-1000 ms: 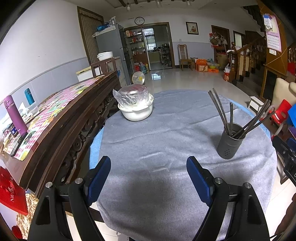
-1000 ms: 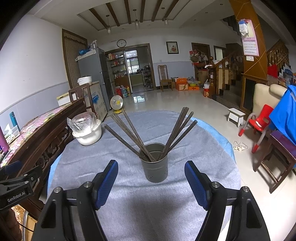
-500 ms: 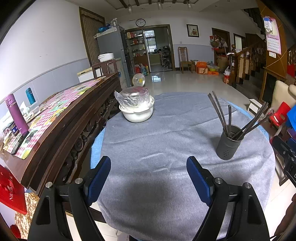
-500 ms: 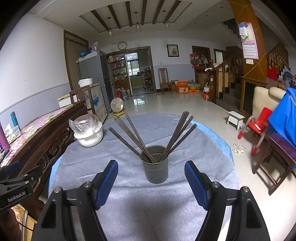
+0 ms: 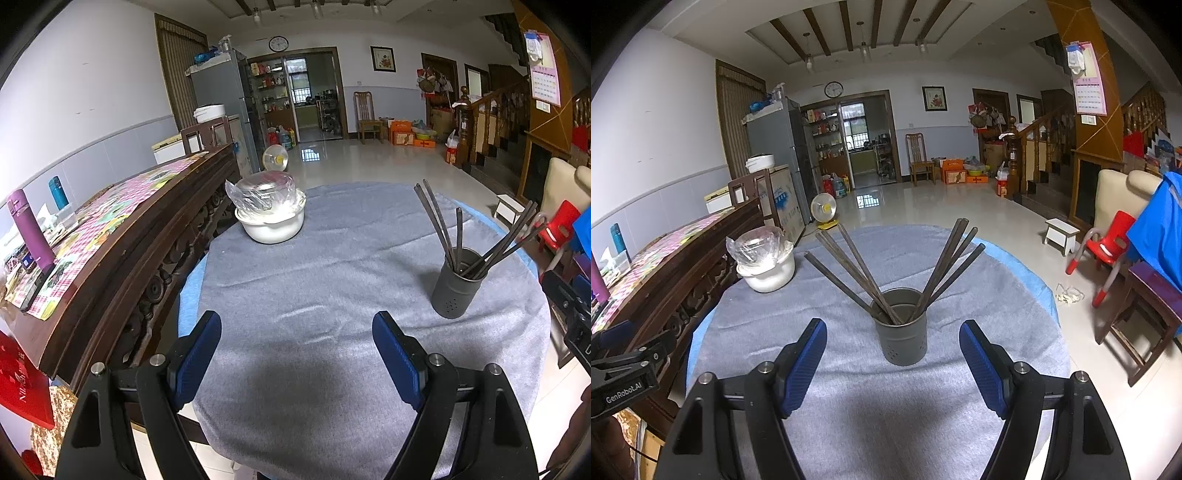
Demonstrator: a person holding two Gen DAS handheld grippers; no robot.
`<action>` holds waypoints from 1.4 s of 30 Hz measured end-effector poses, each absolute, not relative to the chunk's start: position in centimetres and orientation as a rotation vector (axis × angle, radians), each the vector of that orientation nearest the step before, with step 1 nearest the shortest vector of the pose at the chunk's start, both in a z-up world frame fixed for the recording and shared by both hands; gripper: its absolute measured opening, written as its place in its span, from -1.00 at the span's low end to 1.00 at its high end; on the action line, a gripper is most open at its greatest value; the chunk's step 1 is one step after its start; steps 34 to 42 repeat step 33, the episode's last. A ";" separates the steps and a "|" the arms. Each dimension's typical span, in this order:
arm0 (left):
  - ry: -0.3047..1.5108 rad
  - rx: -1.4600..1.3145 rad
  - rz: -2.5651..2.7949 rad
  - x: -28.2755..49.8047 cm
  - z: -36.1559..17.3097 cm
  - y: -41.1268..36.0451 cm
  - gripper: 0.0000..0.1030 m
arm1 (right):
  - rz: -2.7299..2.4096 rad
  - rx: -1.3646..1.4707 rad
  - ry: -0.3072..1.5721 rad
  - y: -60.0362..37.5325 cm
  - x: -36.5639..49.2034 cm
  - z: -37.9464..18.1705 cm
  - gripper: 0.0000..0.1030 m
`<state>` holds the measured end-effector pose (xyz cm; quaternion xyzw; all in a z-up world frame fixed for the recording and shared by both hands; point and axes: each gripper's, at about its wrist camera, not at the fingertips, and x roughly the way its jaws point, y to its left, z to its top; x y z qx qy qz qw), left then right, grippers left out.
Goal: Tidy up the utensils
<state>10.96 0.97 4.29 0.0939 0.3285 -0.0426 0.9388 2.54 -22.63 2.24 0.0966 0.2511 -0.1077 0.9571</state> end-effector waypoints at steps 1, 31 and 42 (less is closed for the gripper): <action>0.672 0.193 -0.086 11.1 4.3 0.9 0.64 | -0.221 0.199 0.508 -22.8 2.7 2.2 0.52; 0.704 0.174 -0.134 12.0 3.9 -0.9 0.64 | -0.234 0.239 0.521 -24.9 3.0 0.8 0.52; 0.785 0.107 -0.151 13.7 2.3 0.1 0.64 | -0.222 0.247 0.575 -25.3 3.8 -0.3 0.52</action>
